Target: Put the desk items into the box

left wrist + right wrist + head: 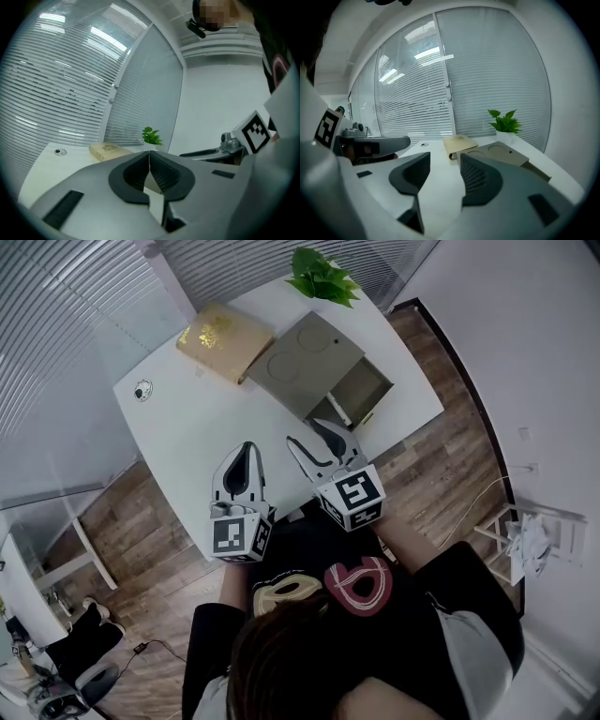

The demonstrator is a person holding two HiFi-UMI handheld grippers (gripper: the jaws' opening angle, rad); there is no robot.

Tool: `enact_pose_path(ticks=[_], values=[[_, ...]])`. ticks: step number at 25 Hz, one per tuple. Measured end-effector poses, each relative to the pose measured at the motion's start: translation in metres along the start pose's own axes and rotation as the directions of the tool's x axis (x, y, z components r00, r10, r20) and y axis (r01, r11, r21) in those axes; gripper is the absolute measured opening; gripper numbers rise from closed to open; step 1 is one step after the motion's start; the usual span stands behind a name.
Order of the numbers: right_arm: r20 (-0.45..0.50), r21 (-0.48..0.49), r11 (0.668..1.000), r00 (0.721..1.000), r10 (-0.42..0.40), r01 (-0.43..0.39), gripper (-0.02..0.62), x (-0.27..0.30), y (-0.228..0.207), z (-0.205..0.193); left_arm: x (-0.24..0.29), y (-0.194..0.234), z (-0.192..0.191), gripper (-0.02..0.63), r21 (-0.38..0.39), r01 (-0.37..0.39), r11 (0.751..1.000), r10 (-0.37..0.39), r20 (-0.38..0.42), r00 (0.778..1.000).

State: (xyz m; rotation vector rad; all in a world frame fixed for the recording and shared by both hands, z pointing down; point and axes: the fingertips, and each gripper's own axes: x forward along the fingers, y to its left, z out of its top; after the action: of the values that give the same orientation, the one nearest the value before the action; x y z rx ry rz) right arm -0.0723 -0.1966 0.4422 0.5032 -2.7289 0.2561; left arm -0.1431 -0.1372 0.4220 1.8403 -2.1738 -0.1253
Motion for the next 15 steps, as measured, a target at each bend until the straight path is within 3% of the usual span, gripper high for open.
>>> enact_pose_path(ticks=[8, 15], values=[[0.016, -0.013, 0.999, 0.999, -0.044, 0.045, 0.065, 0.007, 0.011, 0.005, -0.011, 0.002, 0.003, 0.018, -0.01, -0.002, 1.0, 0.003, 0.017, 1.0], [0.045, -0.056, 0.997, 0.998, -0.042, 0.045, 0.029, 0.014, 0.027, 0.015, -0.018, 0.011, 0.002, 0.018, -0.018, -0.011, 1.0, 0.012, 0.019, 1.0]])
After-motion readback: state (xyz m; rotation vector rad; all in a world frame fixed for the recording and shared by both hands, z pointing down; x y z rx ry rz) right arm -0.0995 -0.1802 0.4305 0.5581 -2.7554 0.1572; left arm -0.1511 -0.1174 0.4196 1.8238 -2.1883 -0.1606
